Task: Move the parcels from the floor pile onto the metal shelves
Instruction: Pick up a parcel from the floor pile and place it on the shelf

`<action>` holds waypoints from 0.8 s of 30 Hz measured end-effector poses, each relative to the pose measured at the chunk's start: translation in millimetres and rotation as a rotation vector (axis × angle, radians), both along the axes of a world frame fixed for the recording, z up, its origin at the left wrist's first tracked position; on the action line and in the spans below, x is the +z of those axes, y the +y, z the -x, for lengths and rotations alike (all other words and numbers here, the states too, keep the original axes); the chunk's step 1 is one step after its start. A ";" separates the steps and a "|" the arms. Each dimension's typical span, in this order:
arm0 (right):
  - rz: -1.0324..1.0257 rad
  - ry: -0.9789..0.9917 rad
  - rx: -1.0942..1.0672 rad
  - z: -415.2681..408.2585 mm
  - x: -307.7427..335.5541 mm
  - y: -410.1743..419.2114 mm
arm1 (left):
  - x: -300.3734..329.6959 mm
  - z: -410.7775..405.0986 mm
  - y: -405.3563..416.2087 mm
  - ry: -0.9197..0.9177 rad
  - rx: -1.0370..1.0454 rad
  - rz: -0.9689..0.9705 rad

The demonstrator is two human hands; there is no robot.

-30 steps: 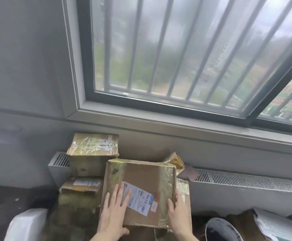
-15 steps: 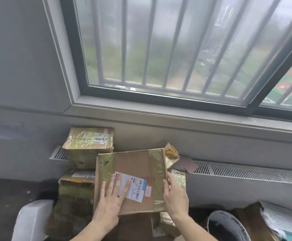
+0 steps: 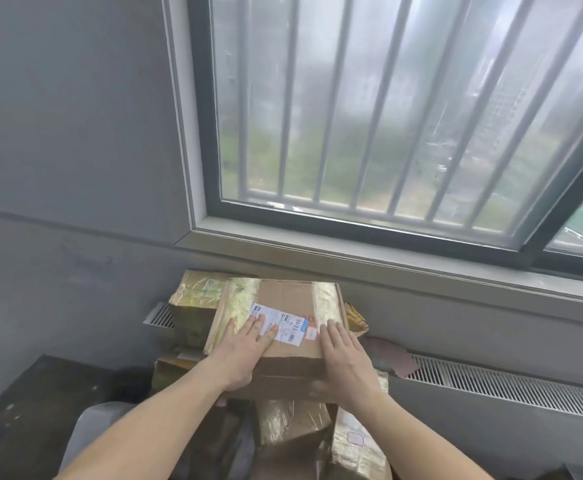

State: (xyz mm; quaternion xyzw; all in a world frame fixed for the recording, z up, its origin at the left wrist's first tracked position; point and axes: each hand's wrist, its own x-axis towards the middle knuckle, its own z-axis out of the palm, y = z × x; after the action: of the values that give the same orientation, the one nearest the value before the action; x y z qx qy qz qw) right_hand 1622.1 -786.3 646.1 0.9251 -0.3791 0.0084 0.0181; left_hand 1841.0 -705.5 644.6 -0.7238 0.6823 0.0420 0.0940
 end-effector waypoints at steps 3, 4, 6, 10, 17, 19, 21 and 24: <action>-0.050 -0.051 -0.045 -1.2 4.6 -7.7 | 15.1 7.9 1.5 -0.055 -0.019 0.028; -0.059 -0.073 -0.052 -1.6 4.7 -8.5 | 17.4 9.8 2.8 -0.067 -0.012 0.039; -0.048 -0.085 -0.046 -0.9 1.4 -7.0 | 20.7 13.2 7.2 -0.073 0.013 0.043; 0.088 -0.110 -0.019 1.9 -9.7 1.6 | 26.2 14.8 23.8 -0.083 0.056 0.064; 0.248 -0.261 0.124 -30.8 12.9 11.6 | 42.0 1.9 68.1 -0.129 0.216 0.230; 0.231 -0.272 0.199 -50.4 20.0 18.3 | 44.9 -8.8 87.8 -0.166 0.283 0.256; 0.228 -0.281 0.291 -74.3 26.9 28.3 | 47.4 -22.5 112.2 -0.179 0.364 0.266; 0.245 -0.295 0.444 -118.7 37.0 53.4 | 53.8 -44.5 161.3 -0.184 0.510 0.273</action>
State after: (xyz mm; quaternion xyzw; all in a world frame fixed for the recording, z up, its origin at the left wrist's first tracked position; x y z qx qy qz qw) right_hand 1740.8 -732.9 683.1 0.9651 -0.1623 0.1925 0.0723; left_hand 1885.5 -544.3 698.4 -0.8784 0.4667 -0.0937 0.0435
